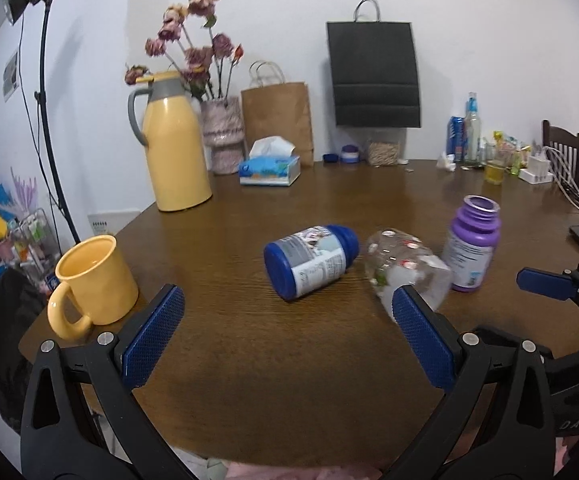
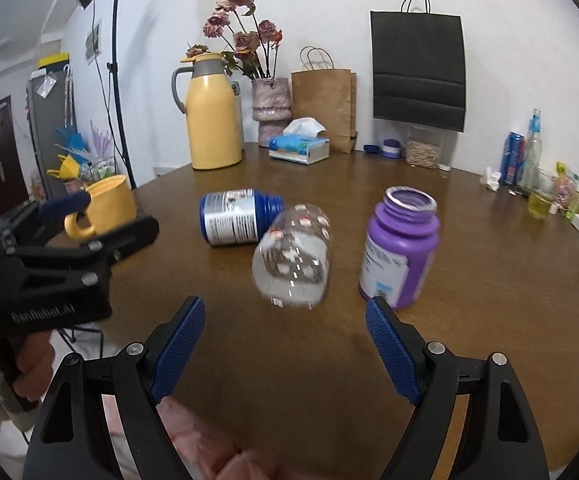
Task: Flip cup upright
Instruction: 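Reach the right tool to the sideways clear Santa cup and grasp it, then grasp the cup body with the left tool while the right tool opens off it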
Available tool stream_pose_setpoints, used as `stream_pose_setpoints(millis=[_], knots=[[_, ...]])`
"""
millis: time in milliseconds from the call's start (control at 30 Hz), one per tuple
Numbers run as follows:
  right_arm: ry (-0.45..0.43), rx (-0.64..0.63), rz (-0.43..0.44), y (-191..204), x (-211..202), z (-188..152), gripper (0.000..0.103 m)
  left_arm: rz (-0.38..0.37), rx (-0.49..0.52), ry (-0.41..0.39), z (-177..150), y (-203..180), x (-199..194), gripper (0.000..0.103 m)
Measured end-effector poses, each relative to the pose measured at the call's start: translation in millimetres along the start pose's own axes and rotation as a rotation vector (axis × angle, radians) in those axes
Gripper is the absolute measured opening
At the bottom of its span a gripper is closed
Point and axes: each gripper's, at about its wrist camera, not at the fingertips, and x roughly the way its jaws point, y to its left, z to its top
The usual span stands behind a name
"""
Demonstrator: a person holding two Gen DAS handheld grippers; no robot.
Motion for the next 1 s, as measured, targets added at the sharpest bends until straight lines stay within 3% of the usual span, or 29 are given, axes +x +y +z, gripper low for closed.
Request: stream_pose_setpoints(millis=[333,367,400,567,667,800,833,900,1000], knots=[[0.102,-0.084,-0.029,12,85,38,0.086,0.075,-0.011,0.005,8,20,21,0.103],[0.107,-0.098,-0.046,14,90,38,0.082,0.078,-0.011,0.008,8,22,23,0.103],[0.109,-0.117,-0.068,17,94,36,0.07,0.079,-0.015,0.014,7,24,24,0.103],[0.104,-0.15,-0.007,17,90,32,0.067,0.057,-0.033,0.042,6,28,34,0.103],[0.117,-0.15,0.095,17,76,26,0.067,0.02,-0.029,0.043,7,23,35,0.103],[0.115,-0.206,0.146,22,48,7,0.067,-0.142,-0.037,0.063,12,11,37,0.102],[0.115,-0.212,0.148,22,45,5,0.067,-0.214,-0.036,0.084,13,5,41,0.102],[0.118,-0.218,0.16,20,39,1,0.068,-0.307,-0.044,0.132,14,-5,52,0.093],[0.119,-0.217,0.173,17,34,-2,0.068,-0.337,-0.03,0.243,17,-24,73,0.076]])
